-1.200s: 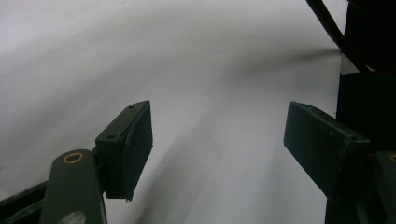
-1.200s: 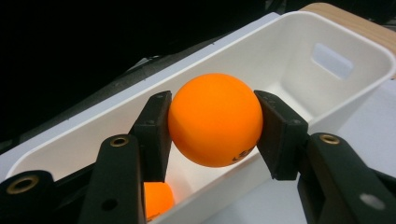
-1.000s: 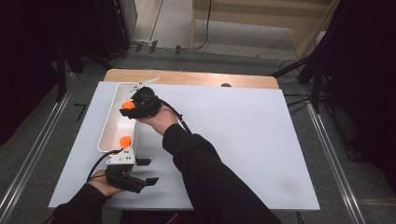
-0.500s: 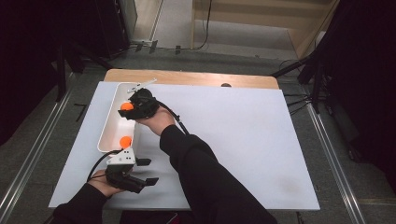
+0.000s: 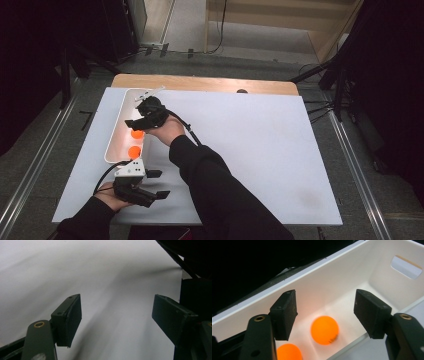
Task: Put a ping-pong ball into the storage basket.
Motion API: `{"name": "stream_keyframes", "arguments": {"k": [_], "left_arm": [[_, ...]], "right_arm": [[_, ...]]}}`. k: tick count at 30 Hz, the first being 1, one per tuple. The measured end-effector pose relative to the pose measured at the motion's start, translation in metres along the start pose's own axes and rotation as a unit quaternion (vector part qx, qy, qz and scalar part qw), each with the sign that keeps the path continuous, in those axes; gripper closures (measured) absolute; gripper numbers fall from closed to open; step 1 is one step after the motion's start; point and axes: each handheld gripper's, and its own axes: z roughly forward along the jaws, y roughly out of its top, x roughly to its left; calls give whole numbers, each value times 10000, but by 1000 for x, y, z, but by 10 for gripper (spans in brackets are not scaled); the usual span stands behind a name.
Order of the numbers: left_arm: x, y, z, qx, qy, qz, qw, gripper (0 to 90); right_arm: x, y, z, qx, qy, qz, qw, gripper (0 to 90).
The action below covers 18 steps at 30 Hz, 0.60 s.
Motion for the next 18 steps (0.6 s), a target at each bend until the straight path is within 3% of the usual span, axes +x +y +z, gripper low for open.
{"name": "stream_keyframes", "arguments": {"k": [3, 11, 18], "left_arm": [[1, 0, 0, -12, 5, -27, 10000, 242], [2, 1, 1, -16, 17, -78, 10000, 242], [2, -1, 1, 25, 31, -70, 10000, 242]], "right_arm": [[-2, 1, -2, -39, 112, 28, 9999, 322], [-6, 2, -12, -102, 100, 90, 9999, 308], [-6, -1, -25, -105, 221, -19, 9997, 278]]}}
